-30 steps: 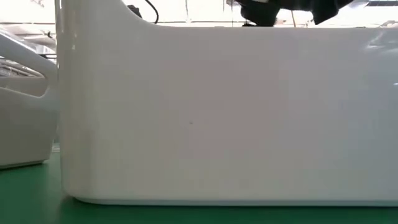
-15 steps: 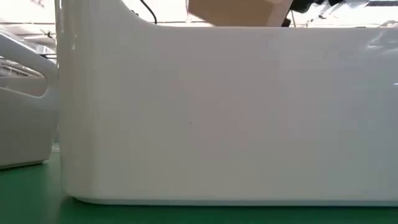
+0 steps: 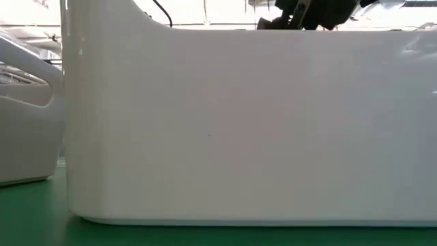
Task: Sort & place blocks by color
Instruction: Put the top left light blue block into the transparent bin, then put the bottom pink block into the white bin, then put the left green block into the black bin
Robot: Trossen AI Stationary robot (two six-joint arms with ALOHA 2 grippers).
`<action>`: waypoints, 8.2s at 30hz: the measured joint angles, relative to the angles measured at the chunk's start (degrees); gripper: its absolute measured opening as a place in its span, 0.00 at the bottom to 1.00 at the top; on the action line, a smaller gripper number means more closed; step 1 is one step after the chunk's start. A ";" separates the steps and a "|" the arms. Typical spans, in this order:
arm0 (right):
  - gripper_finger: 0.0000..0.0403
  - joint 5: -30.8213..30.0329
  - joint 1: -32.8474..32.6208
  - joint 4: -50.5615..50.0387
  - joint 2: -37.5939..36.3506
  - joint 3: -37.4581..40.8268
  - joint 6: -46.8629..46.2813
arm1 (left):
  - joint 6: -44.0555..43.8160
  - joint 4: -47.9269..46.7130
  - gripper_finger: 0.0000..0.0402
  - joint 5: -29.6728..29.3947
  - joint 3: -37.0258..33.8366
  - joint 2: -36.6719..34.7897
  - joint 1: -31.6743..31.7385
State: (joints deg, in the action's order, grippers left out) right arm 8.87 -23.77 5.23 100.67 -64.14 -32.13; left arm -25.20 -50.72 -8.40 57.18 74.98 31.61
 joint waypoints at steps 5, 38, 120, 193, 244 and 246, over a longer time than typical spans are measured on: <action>0.60 0.07 1.48 -2.82 -3.77 0.00 6.06 | 0.97 1.81 0.63 -0.04 -0.72 0.83 1.21; 0.60 -5.86 13.34 -34.24 -17.76 0.04 27.23 | -0.60 11.46 0.63 0.77 -2.98 19.04 7.22; 0.60 -10.34 14.49 22.59 -17.72 20.61 3.08 | -27.35 5.24 0.32 7.62 -2.94 -14.46 -47.46; 0.27 -11.05 19.08 -31.18 -26.13 21.46 -24.56 | -46.03 1.23 0.53 -12.24 0.04 -12.55 -49.63; 0.58 -17.65 -7.48 26.00 -6.35 13.51 -21.17 | -31.74 1.16 0.53 -14.61 0.03 -12.52 -49.60; 0.65 -17.64 -7.48 26.60 -6.39 13.51 -20.73 | -31.31 1.14 0.53 -14.61 0.03 -12.52 -49.38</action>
State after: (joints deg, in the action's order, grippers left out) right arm -8.78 -31.24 31.83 94.29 -50.63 -52.86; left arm -56.52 -49.58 -23.00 57.21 62.46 -17.77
